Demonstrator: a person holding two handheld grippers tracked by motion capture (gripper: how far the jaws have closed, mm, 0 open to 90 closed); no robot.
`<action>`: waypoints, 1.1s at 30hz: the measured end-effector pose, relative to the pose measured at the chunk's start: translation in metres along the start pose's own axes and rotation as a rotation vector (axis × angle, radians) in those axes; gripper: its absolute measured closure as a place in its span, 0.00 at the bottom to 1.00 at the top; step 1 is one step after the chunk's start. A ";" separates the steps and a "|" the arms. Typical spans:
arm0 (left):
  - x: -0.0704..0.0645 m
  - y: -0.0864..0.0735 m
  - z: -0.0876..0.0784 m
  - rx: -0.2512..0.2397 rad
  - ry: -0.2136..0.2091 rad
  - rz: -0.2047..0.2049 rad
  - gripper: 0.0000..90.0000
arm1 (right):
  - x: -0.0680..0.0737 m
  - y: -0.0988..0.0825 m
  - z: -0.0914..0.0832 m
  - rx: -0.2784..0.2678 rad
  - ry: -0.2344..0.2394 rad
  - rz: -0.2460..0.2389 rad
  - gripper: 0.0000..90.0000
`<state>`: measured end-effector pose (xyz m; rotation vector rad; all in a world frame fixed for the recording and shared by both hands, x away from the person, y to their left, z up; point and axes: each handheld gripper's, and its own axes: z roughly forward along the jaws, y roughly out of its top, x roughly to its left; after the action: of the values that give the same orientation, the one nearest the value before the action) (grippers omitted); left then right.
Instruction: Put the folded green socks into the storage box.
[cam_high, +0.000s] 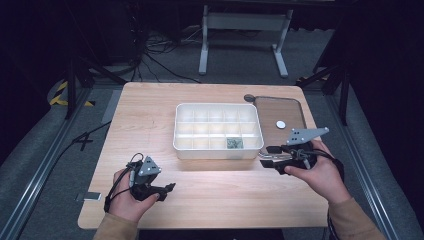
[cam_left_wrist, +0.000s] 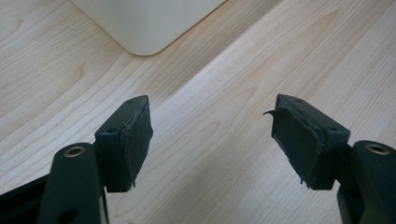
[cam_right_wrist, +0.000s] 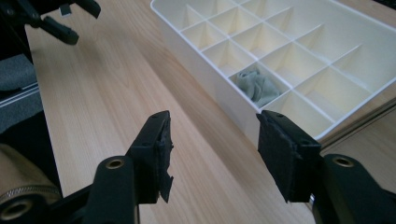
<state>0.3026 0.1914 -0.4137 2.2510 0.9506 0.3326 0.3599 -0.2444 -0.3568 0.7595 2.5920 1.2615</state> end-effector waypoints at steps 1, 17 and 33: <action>0.000 0.000 0.000 0.003 0.001 0.005 0.33 | 0.002 -0.004 0.001 0.004 -0.003 -0.003 0.50; -0.004 0.001 0.004 0.019 -0.031 0.032 0.33 | 0.022 -0.033 0.025 0.162 0.091 -0.068 0.36; -0.011 0.008 0.018 0.073 -0.087 0.097 0.31 | 0.031 -0.064 0.061 0.181 0.112 -0.084 0.34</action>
<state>0.3072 0.1714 -0.4217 2.3633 0.8225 0.2443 0.3311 -0.2196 -0.4426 0.6173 2.8248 1.0871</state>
